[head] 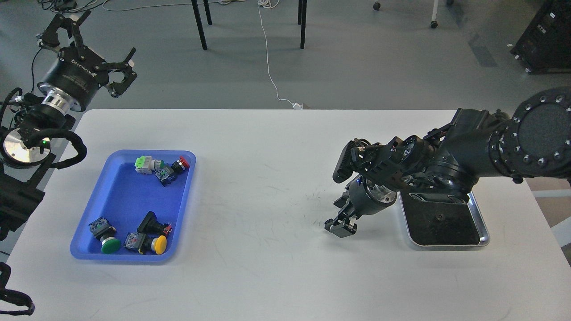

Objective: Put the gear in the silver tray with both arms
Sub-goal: 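Close the right gripper on the black gear on the table, then move the gear into the silver tray and open the right gripper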

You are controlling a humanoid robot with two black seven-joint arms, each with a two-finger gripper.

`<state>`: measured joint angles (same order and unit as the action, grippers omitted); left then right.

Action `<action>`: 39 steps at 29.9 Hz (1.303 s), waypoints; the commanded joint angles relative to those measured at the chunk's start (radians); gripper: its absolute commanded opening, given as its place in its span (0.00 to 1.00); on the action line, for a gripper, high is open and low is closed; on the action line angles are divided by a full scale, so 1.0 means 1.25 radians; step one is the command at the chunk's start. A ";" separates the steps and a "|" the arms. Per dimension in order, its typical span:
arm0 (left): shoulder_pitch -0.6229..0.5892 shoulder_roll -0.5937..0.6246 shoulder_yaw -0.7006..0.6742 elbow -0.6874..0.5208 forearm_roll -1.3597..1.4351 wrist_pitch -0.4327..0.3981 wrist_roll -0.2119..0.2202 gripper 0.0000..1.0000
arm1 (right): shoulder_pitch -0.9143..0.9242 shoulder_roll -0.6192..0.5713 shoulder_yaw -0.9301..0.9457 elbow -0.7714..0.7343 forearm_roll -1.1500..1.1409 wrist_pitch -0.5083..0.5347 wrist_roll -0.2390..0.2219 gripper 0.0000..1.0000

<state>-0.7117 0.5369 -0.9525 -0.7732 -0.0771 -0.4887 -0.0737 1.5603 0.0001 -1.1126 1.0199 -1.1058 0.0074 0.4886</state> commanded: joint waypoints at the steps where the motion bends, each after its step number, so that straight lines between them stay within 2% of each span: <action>1: 0.000 0.002 0.000 0.000 0.000 0.000 0.001 0.98 | -0.004 0.000 0.000 -0.006 0.002 -0.022 0.000 0.63; 13: 0.001 0.013 0.001 0.000 0.000 0.000 0.000 0.98 | -0.021 0.000 0.008 -0.001 0.008 -0.028 0.000 0.58; 27: 0.001 0.028 0.001 0.000 0.000 0.000 0.000 0.98 | -0.025 0.000 0.003 -0.003 0.007 -0.054 0.000 0.12; 35: 0.001 0.040 0.001 0.000 0.000 0.000 0.000 0.98 | -0.005 0.000 0.002 0.000 0.007 -0.067 0.000 0.09; 39: 0.000 0.048 0.000 0.000 -0.001 0.000 0.000 0.98 | 0.057 0.000 0.002 -0.004 0.008 -0.067 0.000 0.09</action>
<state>-0.7103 0.5900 -0.9510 -0.7732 -0.0767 -0.4887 -0.0736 1.5769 0.0000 -1.1118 1.0171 -1.0959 -0.0764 0.4889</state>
